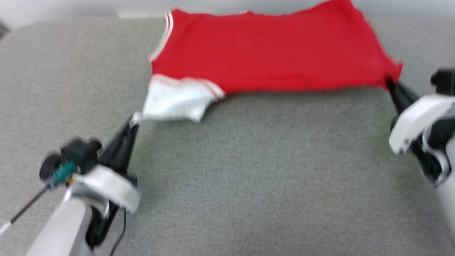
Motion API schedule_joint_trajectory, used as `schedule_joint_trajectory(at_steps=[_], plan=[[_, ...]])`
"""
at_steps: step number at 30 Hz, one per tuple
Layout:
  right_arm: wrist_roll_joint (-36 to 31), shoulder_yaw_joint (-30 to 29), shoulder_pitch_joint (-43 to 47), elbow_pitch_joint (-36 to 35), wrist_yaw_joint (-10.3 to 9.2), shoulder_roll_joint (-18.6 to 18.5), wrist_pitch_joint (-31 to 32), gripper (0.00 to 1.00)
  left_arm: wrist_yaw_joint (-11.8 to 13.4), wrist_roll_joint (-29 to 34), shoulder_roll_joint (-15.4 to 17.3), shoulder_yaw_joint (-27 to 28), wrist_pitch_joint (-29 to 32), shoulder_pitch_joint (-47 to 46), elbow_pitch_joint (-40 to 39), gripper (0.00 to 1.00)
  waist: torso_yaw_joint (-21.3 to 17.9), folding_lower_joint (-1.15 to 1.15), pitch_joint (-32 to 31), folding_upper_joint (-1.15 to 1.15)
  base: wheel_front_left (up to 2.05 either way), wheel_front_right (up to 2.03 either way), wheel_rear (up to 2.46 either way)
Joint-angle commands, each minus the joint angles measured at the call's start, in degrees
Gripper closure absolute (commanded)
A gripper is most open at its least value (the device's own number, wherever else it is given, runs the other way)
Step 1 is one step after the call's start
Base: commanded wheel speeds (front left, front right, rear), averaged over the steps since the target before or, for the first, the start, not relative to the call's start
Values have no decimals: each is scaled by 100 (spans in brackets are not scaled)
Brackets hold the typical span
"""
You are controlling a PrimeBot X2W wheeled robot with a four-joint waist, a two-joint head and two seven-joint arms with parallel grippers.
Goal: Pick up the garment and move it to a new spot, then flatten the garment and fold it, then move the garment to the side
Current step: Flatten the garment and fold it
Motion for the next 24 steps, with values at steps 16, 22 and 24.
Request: schedule_joint_trajectory(at_steps=[16,22,24], plan=[[688,-441,2791,-1446,-6,-292,723,100,450,-736,920,-93,1386,3118,-2374,100,-96,1,-1330,0,0,0,0],[600,-702,3718,-2149,-6,-351,1181,100,569,-1031,1105,-134,1691,3914,-2997,100,-97,1,-1485,0,0,0,0],[576,-810,3932,-2362,-6,-306,1296,100,591,-1111,1101,-152,1720,4042,-3126,100,-102,1,-1497,0,0,0,0]])
